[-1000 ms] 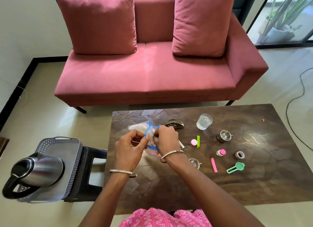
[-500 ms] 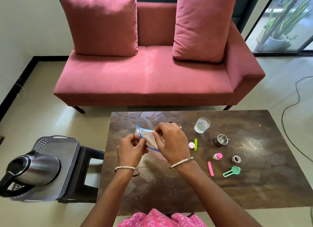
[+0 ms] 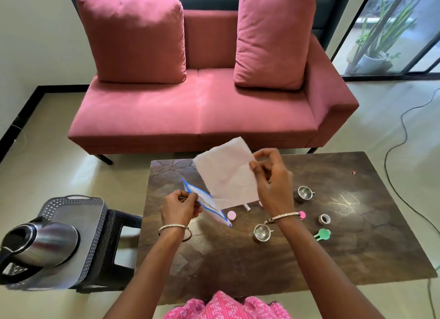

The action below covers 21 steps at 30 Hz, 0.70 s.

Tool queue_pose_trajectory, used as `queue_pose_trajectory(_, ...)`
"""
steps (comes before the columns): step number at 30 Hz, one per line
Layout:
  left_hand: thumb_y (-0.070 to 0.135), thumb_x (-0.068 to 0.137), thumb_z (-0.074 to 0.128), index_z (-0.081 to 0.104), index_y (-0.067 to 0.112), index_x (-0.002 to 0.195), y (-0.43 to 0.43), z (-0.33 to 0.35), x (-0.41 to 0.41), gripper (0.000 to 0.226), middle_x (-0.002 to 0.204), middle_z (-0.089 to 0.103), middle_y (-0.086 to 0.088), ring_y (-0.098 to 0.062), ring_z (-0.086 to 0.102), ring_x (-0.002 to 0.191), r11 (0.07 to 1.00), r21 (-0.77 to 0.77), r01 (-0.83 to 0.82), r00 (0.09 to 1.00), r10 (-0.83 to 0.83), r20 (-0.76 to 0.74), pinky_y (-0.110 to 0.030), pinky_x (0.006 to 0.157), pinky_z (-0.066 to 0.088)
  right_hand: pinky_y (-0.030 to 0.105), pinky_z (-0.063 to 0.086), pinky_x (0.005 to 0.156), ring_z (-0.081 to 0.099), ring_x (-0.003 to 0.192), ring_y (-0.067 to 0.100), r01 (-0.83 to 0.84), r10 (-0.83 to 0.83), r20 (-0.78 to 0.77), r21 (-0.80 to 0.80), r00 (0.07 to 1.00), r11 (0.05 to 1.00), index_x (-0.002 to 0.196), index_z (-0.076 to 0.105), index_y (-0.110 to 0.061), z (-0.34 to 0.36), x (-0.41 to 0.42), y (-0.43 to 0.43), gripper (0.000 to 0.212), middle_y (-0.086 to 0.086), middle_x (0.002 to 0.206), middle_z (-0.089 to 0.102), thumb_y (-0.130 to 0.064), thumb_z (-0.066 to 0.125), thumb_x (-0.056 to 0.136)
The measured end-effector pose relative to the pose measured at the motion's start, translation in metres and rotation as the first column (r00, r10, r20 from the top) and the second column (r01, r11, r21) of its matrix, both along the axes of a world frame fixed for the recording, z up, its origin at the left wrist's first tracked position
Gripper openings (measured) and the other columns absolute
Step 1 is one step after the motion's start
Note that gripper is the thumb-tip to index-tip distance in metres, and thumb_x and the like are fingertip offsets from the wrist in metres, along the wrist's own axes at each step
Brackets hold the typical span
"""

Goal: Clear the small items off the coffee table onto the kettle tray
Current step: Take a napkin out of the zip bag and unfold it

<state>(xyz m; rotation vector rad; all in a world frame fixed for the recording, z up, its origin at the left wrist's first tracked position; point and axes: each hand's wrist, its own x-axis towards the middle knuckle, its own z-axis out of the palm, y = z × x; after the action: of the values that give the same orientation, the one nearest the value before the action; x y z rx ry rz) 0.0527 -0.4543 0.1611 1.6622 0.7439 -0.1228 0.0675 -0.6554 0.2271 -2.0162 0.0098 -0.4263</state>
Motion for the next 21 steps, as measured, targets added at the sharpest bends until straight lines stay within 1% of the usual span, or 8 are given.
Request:
queue_pose_trajectory(3, 0.010, 0.083, 0.065, 0.061, 0.007, 0.070, 0.000, -0.002, -0.002, 0.013, 0.063, 0.070, -0.017, -0.027, 0.069, 0.055, 1.000, -0.005, 0.006, 1.000, -0.006, 0.003, -0.033, 0.058, 0.057, 0.025, 0.040, 0.054, 0.048, 0.048, 0.013, 0.165, -0.163, 0.079, -0.023, 0.983, 0.986, 0.107, 0.047, -0.019, -0.004, 0.001, -0.013, 0.019, 0.001, 0.057, 0.059, -0.010, 0.059, 0.095)
queue_pose_trajectory(6, 0.011, 0.082, 0.066, 0.061, 0.008, 0.071, 0.001, -0.001, -0.002, 0.013, 0.064, 0.070, -0.017, -0.026, 0.070, 0.056, 1.000, -0.003, 0.005, 1.000, -0.005, 0.011, -0.032, 0.057, 0.056, 0.032, 0.050, 0.065, 0.058, 0.062, 0.013, 0.220, -0.207, 0.079, -0.248, 0.975, 0.943, 0.099, 0.058, -0.015, -0.007, 0.002, -0.026, 0.018, -0.007, 0.073, 0.063, 0.002, 0.055, 0.092)
queue_pose_trajectory(8, 0.011, 0.083, 0.065, 0.061, 0.007, 0.070, 0.002, 0.000, -0.001, 0.014, 0.064, 0.070, -0.018, -0.026, 0.069, 0.055, 1.000, -0.013, -0.001, 1.000, 0.002, 0.020, -0.031, 0.056, 0.055, 0.037, 0.052, 0.076, 0.065, 0.077, 0.020, 0.115, -0.115, 0.020, -0.336, 0.993, 0.935, 0.092, 0.067, -0.010, -0.012, 0.000, -0.029, 0.027, -0.001, 0.085, 0.069, 0.011, 0.053, 0.084)
queue_pose_trajectory(10, 0.009, 0.083, 0.064, 0.060, 0.007, 0.070, 0.003, 0.002, 0.001, 0.015, 0.065, 0.069, -0.019, -0.026, 0.069, 0.054, 0.999, -0.034, -0.011, 1.000, 0.011, 0.023, -0.029, 0.055, 0.054, 0.033, 0.048, 0.083, 0.067, 0.090, 0.025, -0.056, 0.009, -0.132, -0.354, 0.991, 0.934, 0.093, 0.072, -0.008, -0.017, -0.006, -0.023, 0.026, 0.006, 0.094, 0.072, 0.008, 0.055, 0.084)
queue_pose_trajectory(12, 0.008, 0.084, 0.064, 0.059, 0.006, 0.070, 0.001, 0.004, 0.001, 0.014, 0.065, 0.068, -0.020, -0.026, 0.069, 0.054, 0.998, -0.067, -0.018, 0.999, 0.020, 0.027, -0.027, 0.051, 0.053, 0.034, 0.050, 0.088, 0.066, 0.096, 0.021, -0.237, 0.142, -0.296, -0.315, 0.945, 0.919, 0.099, 0.074, -0.011, -0.023, -0.016, -0.010, 0.014, 0.005, 0.100, 0.073, -0.011, 0.065, 0.088)
queue_pose_trajectory(16, 0.006, 0.084, 0.064, 0.060, 0.001, 0.075, -0.005, 0.012, 0.002, 0.011, 0.069, 0.069, -0.023, -0.021, 0.067, 0.050, 0.990, -0.137, -0.044, 0.997, 0.052, 0.056, -0.026, 0.048, 0.055, 0.033, 0.051, 0.088, 0.064, 0.100, 0.012, -0.437, 0.235, -0.478, -0.371, 0.846, 0.819, 0.106, 0.074, -0.019, -0.033, -0.029, 0.019, 0.062, -0.004, 0.105, 0.072, -0.070, 0.068, 0.070)
queue_pose_trajectory(18, 0.005, 0.084, 0.063, 0.059, 0.001, 0.075, -0.008, 0.016, 0.003, 0.011, 0.070, 0.068, -0.023, -0.021, 0.067, 0.051, 0.983, -0.177, -0.055, 0.996, 0.067, 0.065, -0.027, 0.051, 0.057, 0.032, 0.048, 0.085, 0.063, 0.103, 0.016, -0.476, 0.223, -0.501, -0.461, 0.836, 0.749, 0.107, 0.072, -0.022, -0.040, -0.027, 0.029, 0.058, -0.004, 0.106, 0.071, -0.067, 0.068, 0.072)
queue_pose_trajectory(21, 0.003, 0.084, 0.062, 0.059, 0.001, 0.075, -0.010, 0.021, 0.005, 0.010, 0.071, 0.068, -0.022, -0.022, 0.067, 0.052, 0.970, -0.232, -0.079, 0.993, 0.097, 0.065, -0.029, 0.054, 0.060, 0.031, 0.041, 0.074, 0.062, 0.100, 0.025, -0.464, 0.194, -0.482, -0.540, 0.855, 0.702, 0.099, 0.072, -0.022, -0.045, -0.025, 0.036, 0.028, 0.000, 0.099, 0.070, -0.044, 0.065, 0.084)
